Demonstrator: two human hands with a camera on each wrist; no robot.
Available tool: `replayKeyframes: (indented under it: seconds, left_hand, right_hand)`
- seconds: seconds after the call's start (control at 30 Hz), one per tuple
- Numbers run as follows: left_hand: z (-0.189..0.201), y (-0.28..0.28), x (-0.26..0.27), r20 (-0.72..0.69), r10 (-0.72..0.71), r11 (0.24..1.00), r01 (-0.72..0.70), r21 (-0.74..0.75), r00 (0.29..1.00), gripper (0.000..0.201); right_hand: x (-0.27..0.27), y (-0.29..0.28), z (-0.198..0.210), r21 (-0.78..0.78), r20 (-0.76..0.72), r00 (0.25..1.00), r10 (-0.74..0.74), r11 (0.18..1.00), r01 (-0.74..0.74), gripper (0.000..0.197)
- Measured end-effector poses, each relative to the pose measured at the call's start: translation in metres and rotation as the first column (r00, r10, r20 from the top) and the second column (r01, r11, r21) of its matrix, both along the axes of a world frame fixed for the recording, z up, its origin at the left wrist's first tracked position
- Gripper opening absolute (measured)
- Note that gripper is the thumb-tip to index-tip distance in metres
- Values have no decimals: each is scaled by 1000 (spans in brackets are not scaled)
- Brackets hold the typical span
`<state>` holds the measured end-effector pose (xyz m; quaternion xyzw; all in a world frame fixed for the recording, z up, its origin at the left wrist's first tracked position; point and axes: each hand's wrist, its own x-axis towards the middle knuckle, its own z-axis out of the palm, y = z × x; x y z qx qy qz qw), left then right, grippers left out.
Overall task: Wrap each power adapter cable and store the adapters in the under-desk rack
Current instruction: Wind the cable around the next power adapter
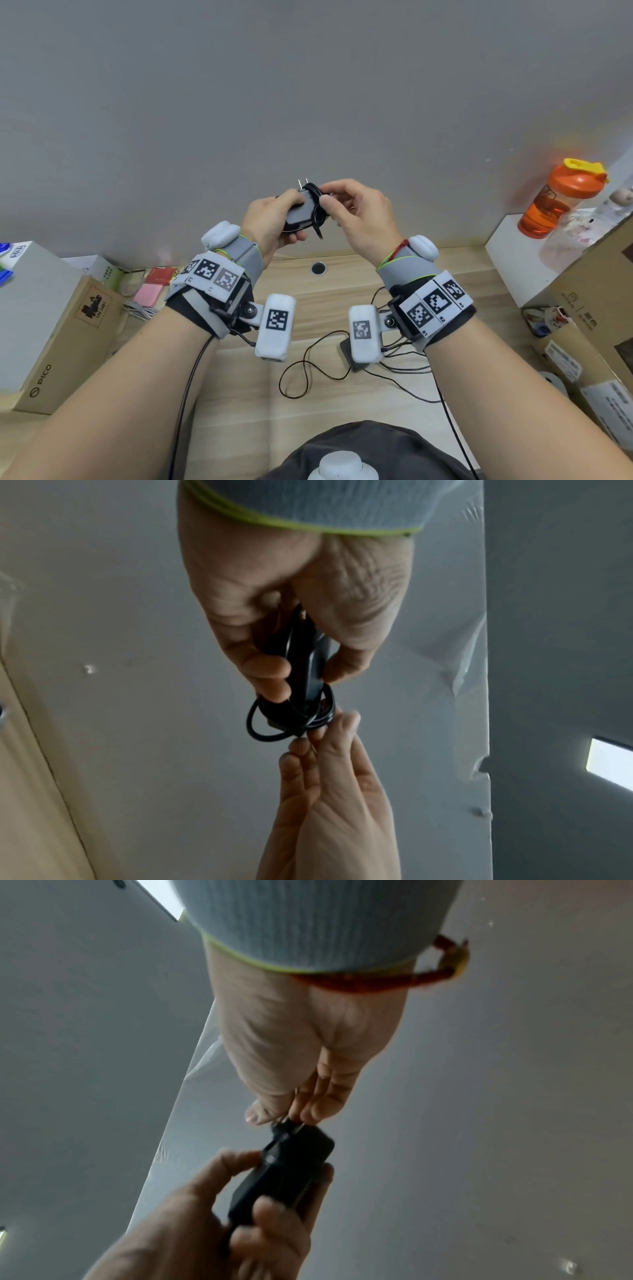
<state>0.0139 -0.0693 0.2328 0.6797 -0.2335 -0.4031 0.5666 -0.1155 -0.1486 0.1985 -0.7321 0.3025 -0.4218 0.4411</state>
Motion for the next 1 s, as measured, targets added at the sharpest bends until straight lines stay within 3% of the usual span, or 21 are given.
replayKeyframes:
  seconds: [0.23, 0.37, 0.57, 0.77, 0.87, 1.0]
  left_hand:
    - [-1, 6, 8, -15, -126, 991, 127, 47, 992, 55]
    - [-4, 9, 6, 4, -234, 970, 234, 62, 972, 53]
    - [-13, 10, 1, 10, -303, 950, 301, 80, 953, 37]
    - [-15, 11, 1, 28, -237, 968, 234, 88, 971, 41]
    - [-17, 13, 0, 43, -270, 960, 266, 84, 962, 49]
    - [-22, 19, -6, 170, -407, 912, 388, 136, 897, 26]
  right_hand:
    - [-11, -9, 1, 88, 100, 976, 195, 975, -204, 18]
    - [-11, -12, -2, 159, 160, 982, 97, 980, -122, 13]
    - [-11, -12, -4, 105, 87, 996, -17, 994, 8, 20]
    - [-14, -11, -4, 236, 130, 986, 100, 963, -129, 12]
    - [-17, -8, -6, 262, 117, 989, 86, 958, -114, 14]
    - [-20, -4, -11, 261, 38, 998, 42, 964, -50, 18]
